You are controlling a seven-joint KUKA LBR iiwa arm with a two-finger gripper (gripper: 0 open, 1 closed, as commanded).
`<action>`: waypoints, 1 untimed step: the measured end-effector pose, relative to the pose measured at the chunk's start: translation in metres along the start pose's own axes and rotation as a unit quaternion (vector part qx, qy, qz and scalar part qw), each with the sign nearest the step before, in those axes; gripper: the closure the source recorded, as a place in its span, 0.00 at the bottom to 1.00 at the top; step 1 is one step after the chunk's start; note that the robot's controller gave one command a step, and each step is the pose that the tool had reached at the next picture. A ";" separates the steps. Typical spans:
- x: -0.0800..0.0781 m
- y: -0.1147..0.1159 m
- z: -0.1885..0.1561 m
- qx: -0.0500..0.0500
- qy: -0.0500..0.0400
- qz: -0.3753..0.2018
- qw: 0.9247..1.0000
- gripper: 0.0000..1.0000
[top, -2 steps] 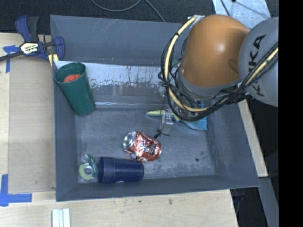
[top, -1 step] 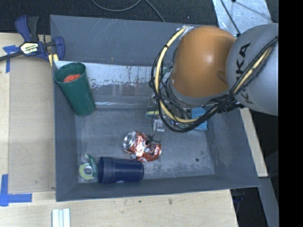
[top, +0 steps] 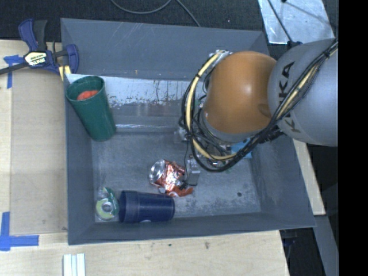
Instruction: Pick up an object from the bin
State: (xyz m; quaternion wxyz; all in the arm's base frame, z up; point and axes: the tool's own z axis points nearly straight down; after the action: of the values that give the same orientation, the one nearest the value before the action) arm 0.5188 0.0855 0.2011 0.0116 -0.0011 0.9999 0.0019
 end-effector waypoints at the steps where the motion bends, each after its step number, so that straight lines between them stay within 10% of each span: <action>1: 0.014 -0.010 0.036 0.000 -0.005 -0.109 0.994 0.00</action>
Offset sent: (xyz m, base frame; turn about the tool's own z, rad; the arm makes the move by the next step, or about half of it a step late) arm 0.0073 -0.0081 -0.0841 0.1210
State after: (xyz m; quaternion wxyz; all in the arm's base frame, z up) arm 0.5055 0.0752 0.1643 0.0171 -0.1104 0.9937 0.0003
